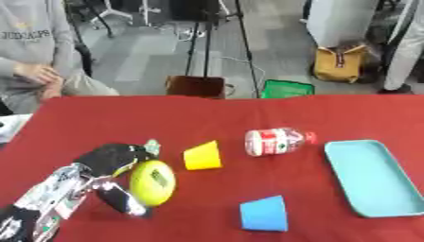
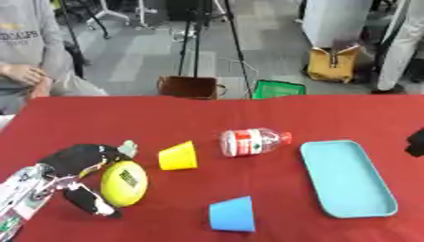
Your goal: Pick up objects on the table and place them in the box.
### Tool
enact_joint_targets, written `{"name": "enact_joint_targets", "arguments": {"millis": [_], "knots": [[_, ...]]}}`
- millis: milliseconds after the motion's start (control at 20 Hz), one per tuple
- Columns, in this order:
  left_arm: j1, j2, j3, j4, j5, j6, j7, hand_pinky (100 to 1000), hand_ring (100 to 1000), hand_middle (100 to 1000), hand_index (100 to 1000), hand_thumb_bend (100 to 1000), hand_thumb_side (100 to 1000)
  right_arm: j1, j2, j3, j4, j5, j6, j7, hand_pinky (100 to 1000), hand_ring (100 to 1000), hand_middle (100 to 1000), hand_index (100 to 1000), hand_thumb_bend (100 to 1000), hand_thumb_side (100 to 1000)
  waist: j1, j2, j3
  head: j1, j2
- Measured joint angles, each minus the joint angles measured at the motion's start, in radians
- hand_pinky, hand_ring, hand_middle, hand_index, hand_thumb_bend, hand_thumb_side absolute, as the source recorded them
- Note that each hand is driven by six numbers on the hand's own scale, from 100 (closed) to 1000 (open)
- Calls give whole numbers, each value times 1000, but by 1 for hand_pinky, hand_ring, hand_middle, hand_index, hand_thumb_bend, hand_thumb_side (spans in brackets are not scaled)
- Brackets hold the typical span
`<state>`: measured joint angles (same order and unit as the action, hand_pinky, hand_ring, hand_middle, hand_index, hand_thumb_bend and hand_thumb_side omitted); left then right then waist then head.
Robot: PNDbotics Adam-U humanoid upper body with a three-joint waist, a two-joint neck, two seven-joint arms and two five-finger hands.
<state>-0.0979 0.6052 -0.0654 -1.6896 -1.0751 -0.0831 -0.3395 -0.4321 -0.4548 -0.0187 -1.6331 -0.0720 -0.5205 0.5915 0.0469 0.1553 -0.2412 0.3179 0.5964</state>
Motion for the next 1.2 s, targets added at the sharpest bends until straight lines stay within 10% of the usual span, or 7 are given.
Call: {"name": "enact_joint_targets", "arguments": {"millis": [100,150,350,1200], "knots": [[0,-7,-6,16,-8,10,34,528,561,623,776,947,428,0,0,0,0,0,0,0,603,643,672,748,205,431,0,0,0,0,0],[0,-9,-10,24,-10,13,51,306,404,481,624,602,246,0,0,0,0,0,0,0,603,641,670,749,204,433,0,0,-1,0,0],[-16,-41,8,10,8,46,119,262,361,452,579,423,220,0,1,0,0,0,0,0,603,639,669,748,205,433,-3,2,0,-1,0],[-110,-78,22,-202,304,187,357,263,352,446,572,335,293,0,3,1,1,-1,0,3,603,637,667,750,201,437,-5,-3,-16,1,-1]]}}
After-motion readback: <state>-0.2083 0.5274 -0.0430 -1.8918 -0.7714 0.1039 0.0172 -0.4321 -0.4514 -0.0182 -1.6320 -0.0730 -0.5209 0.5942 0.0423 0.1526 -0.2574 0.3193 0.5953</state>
